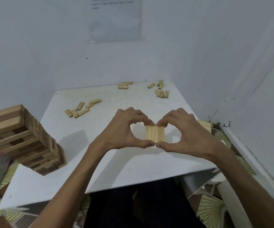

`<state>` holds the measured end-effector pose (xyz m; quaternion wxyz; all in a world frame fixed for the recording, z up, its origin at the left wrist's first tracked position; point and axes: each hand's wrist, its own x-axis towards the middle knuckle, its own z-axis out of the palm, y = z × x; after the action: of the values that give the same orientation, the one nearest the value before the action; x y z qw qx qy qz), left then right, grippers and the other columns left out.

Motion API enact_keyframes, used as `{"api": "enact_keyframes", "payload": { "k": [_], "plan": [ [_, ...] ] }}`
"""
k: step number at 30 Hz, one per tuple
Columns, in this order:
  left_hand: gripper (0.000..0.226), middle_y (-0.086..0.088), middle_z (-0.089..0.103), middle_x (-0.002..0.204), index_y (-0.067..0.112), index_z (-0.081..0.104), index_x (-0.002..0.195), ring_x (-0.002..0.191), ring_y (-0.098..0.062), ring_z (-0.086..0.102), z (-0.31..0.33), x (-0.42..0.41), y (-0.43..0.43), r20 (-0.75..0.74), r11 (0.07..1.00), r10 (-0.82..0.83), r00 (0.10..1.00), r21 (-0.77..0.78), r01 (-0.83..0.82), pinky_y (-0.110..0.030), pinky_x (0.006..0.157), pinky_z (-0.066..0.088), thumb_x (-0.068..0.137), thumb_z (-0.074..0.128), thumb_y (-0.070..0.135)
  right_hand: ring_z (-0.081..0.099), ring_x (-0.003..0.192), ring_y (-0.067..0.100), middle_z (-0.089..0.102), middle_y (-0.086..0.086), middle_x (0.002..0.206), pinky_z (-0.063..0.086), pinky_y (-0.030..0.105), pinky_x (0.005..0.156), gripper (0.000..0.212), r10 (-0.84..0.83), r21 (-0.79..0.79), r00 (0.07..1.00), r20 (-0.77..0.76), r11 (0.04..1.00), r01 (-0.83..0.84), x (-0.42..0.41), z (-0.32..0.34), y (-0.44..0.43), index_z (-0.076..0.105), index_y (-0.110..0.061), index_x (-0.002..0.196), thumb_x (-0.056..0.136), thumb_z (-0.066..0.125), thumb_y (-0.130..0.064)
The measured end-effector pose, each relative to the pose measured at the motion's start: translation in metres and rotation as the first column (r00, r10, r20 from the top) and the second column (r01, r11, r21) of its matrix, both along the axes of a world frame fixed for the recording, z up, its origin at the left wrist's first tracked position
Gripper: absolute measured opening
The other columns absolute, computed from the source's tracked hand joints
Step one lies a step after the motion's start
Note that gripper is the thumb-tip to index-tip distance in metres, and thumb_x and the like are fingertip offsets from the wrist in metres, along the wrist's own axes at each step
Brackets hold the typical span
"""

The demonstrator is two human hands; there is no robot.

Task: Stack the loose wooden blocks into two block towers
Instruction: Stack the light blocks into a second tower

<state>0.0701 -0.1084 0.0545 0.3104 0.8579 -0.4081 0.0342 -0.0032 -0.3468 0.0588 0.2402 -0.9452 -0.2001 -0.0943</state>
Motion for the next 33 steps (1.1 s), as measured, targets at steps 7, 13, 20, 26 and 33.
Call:
{"api": "enact_keyframes", "payload": {
  "k": [7, 13, 20, 26, 33],
  "plan": [
    [0.051, 0.022, 0.068, 0.105, 0.043, 0.075, 0.108, 0.092, -0.008, 0.054, 0.012, 0.006, -0.064, -0.014, 0.994, -0.094, 0.996, -0.05, 0.093, -0.031, 0.085, 0.037, 0.065, 0.074, 0.07, 0.048, 0.11, 0.007, 0.06, -0.022, 0.106, 0.039, 0.044, 0.088, 0.054, -0.108, 0.003, 0.991, 0.082, 0.994, 0.109, -0.011, 0.014, -0.054, 0.068, -0.03, 0.11, 0.071, 0.069, -0.067],
    [0.051, 0.022, 0.068, 0.103, 0.039, 0.076, 0.108, 0.091, -0.009, 0.054, 0.018, 0.021, -0.113, -0.031, 0.984, -0.167, 0.985, -0.062, 0.165, -0.03, 0.084, 0.04, 0.065, 0.077, 0.066, 0.048, 0.107, 0.006, 0.062, -0.02, 0.108, 0.032, 0.035, 0.082, 0.058, -0.206, -0.006, 0.973, 0.108, 0.978, 0.207, -0.016, 0.016, -0.094, 0.069, -0.029, 0.112, 0.071, 0.064, -0.069],
    [0.052, 0.024, 0.067, 0.104, 0.037, 0.075, 0.109, 0.092, -0.011, 0.053, 0.007, 0.039, -0.147, -0.096, 0.971, -0.24, 0.966, -0.036, 0.237, -0.029, 0.082, 0.042, 0.065, 0.075, 0.066, 0.05, 0.108, 0.009, 0.063, -0.018, 0.111, 0.04, 0.045, 0.084, 0.063, -0.277, -0.013, 0.957, 0.087, 0.96, 0.279, -0.012, 0.0, -0.12, 0.069, -0.028, 0.114, 0.071, 0.061, -0.073],
    [0.053, 0.019, 0.068, 0.107, 0.036, 0.075, 0.112, 0.097, -0.015, 0.056, -0.01, 0.046, -0.156, -0.151, 0.965, -0.263, 0.953, -0.04, 0.26, -0.04, 0.082, 0.047, 0.067, 0.075, 0.065, 0.051, 0.108, 0.009, 0.062, -0.022, 0.11, 0.041, 0.046, 0.086, 0.059, -0.291, -0.013, 0.954, 0.069, 0.956, 0.293, -0.012, -0.013, -0.126, 0.067, -0.03, 0.113, 0.072, 0.063, -0.072],
    [0.053, 0.021, 0.066, 0.108, 0.038, 0.074, 0.113, 0.099, -0.013, 0.054, -0.018, 0.047, -0.159, -0.174, 0.964, -0.266, 0.948, -0.033, 0.264, -0.037, 0.086, 0.044, 0.067, 0.075, 0.066, 0.051, 0.109, 0.007, 0.061, -0.023, 0.111, 0.038, 0.042, 0.087, 0.056, -0.291, -0.014, 0.955, 0.052, 0.956, 0.292, -0.012, -0.021, -0.129, 0.065, -0.032, 0.114, 0.074, 0.063, -0.072]
  ]
}}
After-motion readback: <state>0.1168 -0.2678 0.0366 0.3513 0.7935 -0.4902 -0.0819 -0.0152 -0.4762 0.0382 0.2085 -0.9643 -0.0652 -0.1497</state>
